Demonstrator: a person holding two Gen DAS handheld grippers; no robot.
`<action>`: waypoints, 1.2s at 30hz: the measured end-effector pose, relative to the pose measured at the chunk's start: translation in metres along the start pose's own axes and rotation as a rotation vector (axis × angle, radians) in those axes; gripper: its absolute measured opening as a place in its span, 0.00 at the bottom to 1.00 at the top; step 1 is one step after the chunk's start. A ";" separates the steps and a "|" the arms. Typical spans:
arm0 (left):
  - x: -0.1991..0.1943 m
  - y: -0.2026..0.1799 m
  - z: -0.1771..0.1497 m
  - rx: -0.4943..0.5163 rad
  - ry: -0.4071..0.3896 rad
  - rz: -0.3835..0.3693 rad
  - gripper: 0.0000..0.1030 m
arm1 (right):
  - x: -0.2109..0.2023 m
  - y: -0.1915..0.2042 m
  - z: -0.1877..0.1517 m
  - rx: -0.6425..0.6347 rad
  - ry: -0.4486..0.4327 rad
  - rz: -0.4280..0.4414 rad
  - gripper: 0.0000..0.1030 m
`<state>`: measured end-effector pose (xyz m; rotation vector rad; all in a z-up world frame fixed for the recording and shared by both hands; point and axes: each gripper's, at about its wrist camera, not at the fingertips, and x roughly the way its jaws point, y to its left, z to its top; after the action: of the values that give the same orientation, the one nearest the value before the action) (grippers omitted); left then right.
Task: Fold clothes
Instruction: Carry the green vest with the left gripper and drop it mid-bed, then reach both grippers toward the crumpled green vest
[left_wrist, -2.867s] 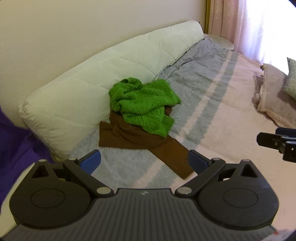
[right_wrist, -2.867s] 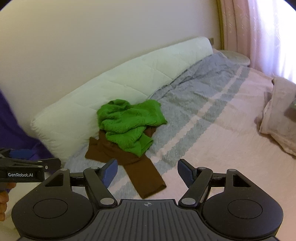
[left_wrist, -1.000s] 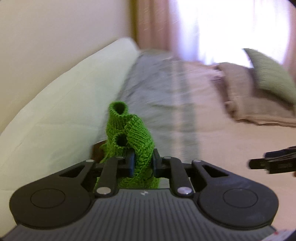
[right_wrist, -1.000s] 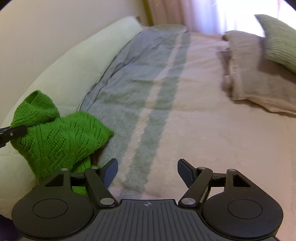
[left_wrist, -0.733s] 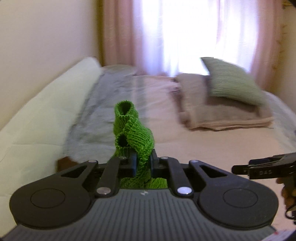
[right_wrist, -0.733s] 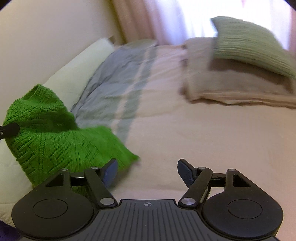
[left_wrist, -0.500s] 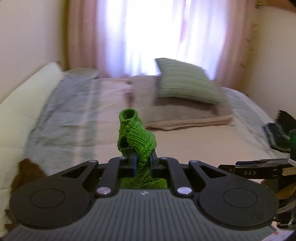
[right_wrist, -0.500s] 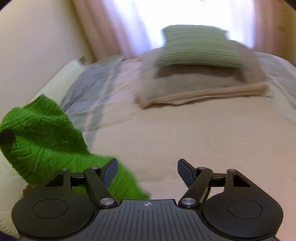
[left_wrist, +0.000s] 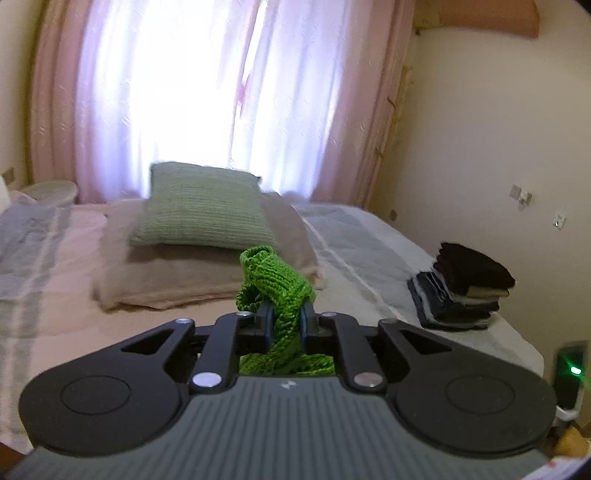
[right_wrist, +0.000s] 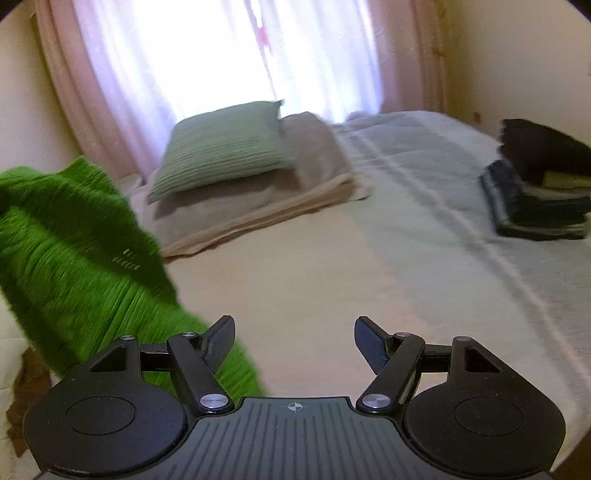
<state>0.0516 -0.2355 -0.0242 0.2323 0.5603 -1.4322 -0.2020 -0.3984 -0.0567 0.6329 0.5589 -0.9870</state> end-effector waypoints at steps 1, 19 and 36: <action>0.017 -0.010 0.000 0.006 0.037 0.018 0.24 | -0.006 -0.010 -0.001 0.006 0.006 -0.001 0.67; 0.017 -0.056 -0.116 0.217 0.486 0.104 0.60 | -0.056 -0.024 -0.073 0.081 0.154 -0.065 0.67; -0.052 -0.015 -0.139 0.272 0.482 0.003 0.63 | -0.099 0.047 -0.128 0.153 0.145 -0.160 0.67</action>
<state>0.0039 -0.1260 -0.1137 0.8087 0.7519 -1.4521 -0.2225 -0.2313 -0.0666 0.8102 0.6737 -1.1482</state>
